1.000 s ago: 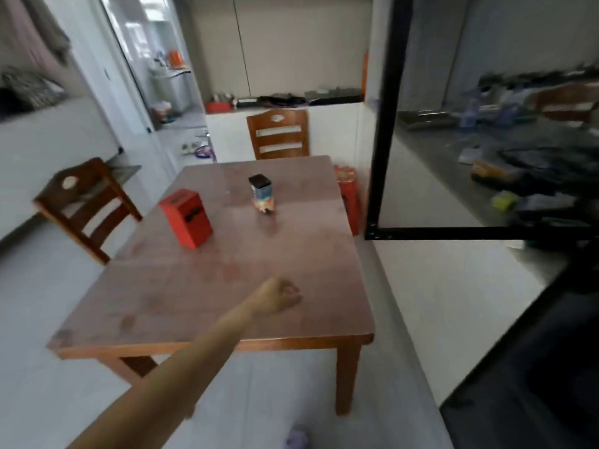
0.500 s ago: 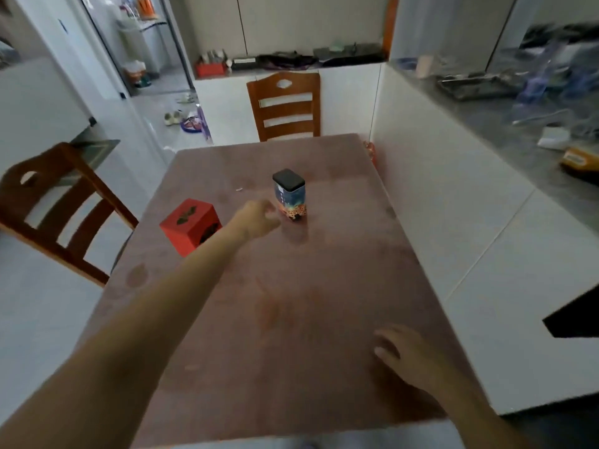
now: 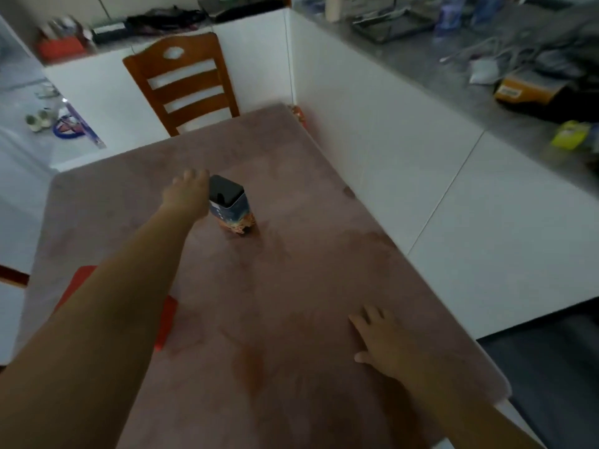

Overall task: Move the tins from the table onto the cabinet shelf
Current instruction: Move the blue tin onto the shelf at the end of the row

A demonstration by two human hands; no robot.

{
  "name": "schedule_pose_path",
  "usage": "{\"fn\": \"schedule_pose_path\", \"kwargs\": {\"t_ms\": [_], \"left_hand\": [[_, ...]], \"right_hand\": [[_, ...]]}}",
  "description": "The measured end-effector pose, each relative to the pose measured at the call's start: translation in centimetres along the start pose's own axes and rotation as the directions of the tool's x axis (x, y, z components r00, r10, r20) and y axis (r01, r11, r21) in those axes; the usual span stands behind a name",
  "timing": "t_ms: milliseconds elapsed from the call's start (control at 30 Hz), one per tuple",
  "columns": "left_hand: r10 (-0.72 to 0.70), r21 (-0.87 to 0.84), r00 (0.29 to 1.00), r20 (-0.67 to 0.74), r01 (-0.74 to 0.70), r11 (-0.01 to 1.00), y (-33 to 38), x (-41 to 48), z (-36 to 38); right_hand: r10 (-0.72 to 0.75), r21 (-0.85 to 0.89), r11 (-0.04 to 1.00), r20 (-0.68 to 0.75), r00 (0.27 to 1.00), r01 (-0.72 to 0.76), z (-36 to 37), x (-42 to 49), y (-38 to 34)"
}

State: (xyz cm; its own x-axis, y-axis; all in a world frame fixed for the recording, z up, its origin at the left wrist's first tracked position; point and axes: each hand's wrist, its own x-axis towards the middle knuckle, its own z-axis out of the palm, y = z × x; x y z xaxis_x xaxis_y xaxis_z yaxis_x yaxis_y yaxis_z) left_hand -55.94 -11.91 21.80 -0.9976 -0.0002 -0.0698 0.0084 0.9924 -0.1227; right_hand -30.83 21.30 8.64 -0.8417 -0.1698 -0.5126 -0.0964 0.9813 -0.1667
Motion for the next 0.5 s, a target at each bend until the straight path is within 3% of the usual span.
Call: {"fn": "schedule_pose_path", "kwargs": {"t_ms": [200, 367, 500], "left_hand": [[0.158, 0.234, 0.984, 0.085, -0.174, 0.957, 0.6, 1.8, 1.3], [0.235, 0.229, 0.964, 0.124, -0.258, 0.939, 0.5, 1.4, -0.6], [0.257, 0.009, 0.942, 0.215, -0.265, 0.964, 2.1, -2.7, -2.4]], "right_hand": [[-0.012, -0.023, 1.000, -0.017, 1.000, 0.012, 2.0, 0.6, 0.8], [-0.032, -0.012, 0.999, -0.022, 0.999, 0.032, 2.1, 0.3, 1.0], [-0.061, 0.028, 0.998, 0.027, 0.998, 0.060, 0.4, -0.6, 1.4]]}}
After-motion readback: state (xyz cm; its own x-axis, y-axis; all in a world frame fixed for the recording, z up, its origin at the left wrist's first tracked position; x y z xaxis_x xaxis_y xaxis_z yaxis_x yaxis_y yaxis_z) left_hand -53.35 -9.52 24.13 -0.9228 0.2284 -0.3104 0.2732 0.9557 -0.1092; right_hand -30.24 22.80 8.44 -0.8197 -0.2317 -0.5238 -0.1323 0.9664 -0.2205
